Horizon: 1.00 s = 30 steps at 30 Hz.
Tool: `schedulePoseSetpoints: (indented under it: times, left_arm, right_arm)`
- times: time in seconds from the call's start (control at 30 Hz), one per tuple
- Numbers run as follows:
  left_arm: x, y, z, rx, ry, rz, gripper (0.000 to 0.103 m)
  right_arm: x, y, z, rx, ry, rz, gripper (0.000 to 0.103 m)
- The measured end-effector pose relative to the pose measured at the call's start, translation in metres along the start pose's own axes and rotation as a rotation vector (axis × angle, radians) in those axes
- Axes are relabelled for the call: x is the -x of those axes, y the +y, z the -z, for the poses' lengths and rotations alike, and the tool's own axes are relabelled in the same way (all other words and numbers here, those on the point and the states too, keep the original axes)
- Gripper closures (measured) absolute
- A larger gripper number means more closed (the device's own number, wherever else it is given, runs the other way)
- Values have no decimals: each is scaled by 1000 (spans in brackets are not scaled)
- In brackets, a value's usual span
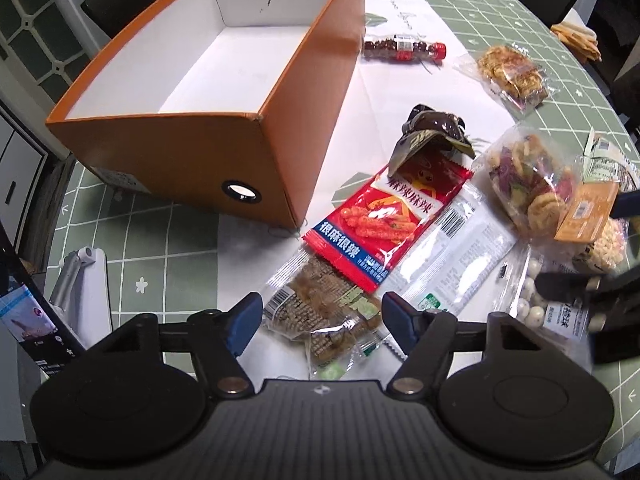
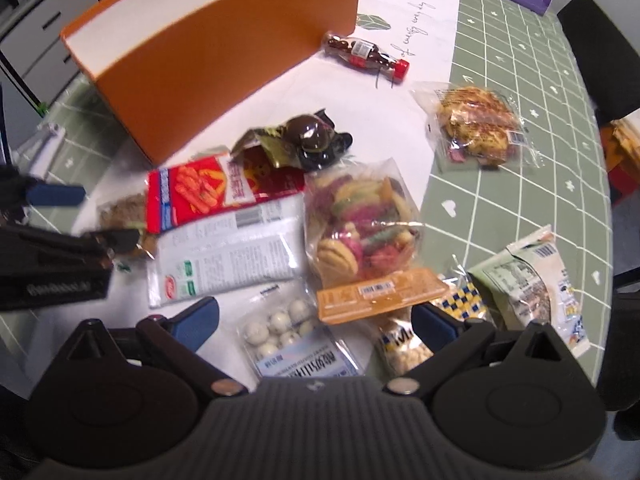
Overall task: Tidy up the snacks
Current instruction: 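Move the left tool toward the small brown snack bag while the right tool approaches the fruit-chip bag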
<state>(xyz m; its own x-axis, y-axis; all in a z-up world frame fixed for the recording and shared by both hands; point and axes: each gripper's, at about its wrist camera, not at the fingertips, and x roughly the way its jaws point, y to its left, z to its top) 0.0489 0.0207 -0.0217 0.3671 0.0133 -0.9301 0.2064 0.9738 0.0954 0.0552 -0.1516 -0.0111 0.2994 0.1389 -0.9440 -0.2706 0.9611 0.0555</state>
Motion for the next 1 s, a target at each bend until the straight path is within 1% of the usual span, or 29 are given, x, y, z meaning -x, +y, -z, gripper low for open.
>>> schedulePoseSetpoints:
  times: [0.03,0.17,0.27,0.37,0.43,0.5,0.53,0.6,0.73,0.9,1.0]
  left_arm:
    - [1,1,0,-8,2,-2,22]
    - [8,6,2,-41,-32,-26,22]
    - [8,14,2,-21,-36,-34,22]
    - [4,21,1,16,-19,-16,22]
    - [4,21,0,25,-13,-5,22]
    - [5,16,-1,18,-16,1,22]
    - [6,13,-1,11,-20,5,22]
    - [7,8,-3,-3,-25,14,22]
    - [7,-2,-7,-17,-40,35,22]
    - [8,-28,-15,-90,-80,30,22]
    - [7,-37,-19,-114,-75,32,22]
  right_arm:
    - [1,-1,-4,1,3,5,11]
    - [4,-5,-17,20,-6,12,15]
    - [3,-11,-25,20,-9,28,16]
    - [-3,-18,-32,14,-13,57,16]
    - [-9,-24,-37,1,-7,75,19]
    - [-14,-28,-39,-15,-1,81,20]
    - [-16,-29,-39,-21,1,81,23]
    - [-20,-31,-40,-26,7,85,25]
    - [-20,-32,-39,-31,14,76,25]
    - [-12,-35,-37,-36,7,65,25]
    - [-7,-38,-36,-44,4,57,25]
